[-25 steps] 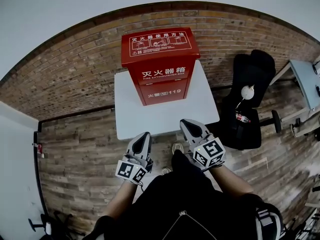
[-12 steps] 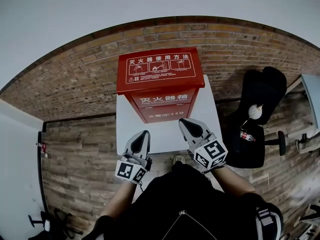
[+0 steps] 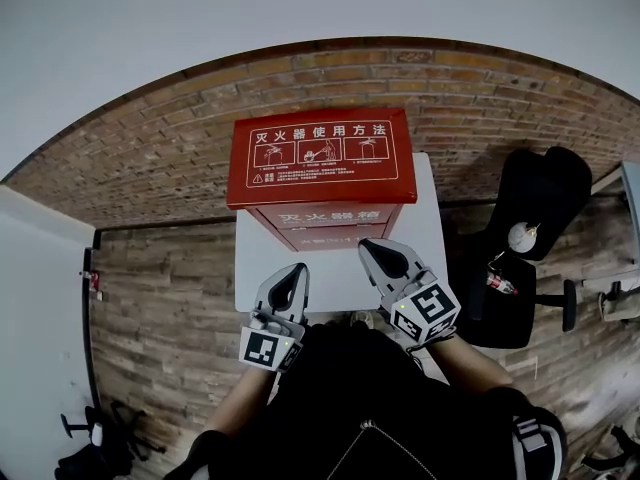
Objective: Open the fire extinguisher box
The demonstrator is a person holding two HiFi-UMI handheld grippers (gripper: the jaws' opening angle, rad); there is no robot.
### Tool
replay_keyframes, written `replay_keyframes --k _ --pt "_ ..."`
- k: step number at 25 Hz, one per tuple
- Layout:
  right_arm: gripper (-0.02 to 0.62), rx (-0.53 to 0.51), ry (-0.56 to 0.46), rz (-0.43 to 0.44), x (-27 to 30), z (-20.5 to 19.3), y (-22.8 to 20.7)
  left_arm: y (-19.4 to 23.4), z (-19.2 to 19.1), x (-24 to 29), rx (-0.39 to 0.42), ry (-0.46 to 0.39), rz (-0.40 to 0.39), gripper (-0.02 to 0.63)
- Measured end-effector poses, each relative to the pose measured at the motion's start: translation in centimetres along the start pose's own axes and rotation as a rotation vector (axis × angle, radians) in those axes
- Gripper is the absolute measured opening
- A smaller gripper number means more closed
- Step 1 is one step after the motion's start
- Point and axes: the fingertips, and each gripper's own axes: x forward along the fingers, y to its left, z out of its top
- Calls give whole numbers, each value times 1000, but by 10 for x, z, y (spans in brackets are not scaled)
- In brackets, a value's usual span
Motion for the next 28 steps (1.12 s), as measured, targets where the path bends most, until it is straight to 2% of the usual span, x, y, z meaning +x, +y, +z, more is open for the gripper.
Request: replay_keyframes --k 8,14,18,19,20,22,28 --pt "18 1 4 -18 19 4 2 23 3 19 -6 24 -45 49" --pt "18 -105 -43 -104 16 38 -9 54 33 21 34 7 -11 49" --pt "21 -150 -111 -117 8 67 -28 85 61 22 70 -36 -5 52" --pt "21 -164 -115 -121 6 71 -32 90 64 23 81 -34 -14 68" --pt "36 -174 -114 -123 4 73 -37 95 65 23 92 -26 -24 115" --pt "98 -191 -104 -125 2 76 -43 107 65 24 100 -7 -25 187" --pt "203 -241 -78 -166 -6 78 -69 152 58 27 78 29 21 271"
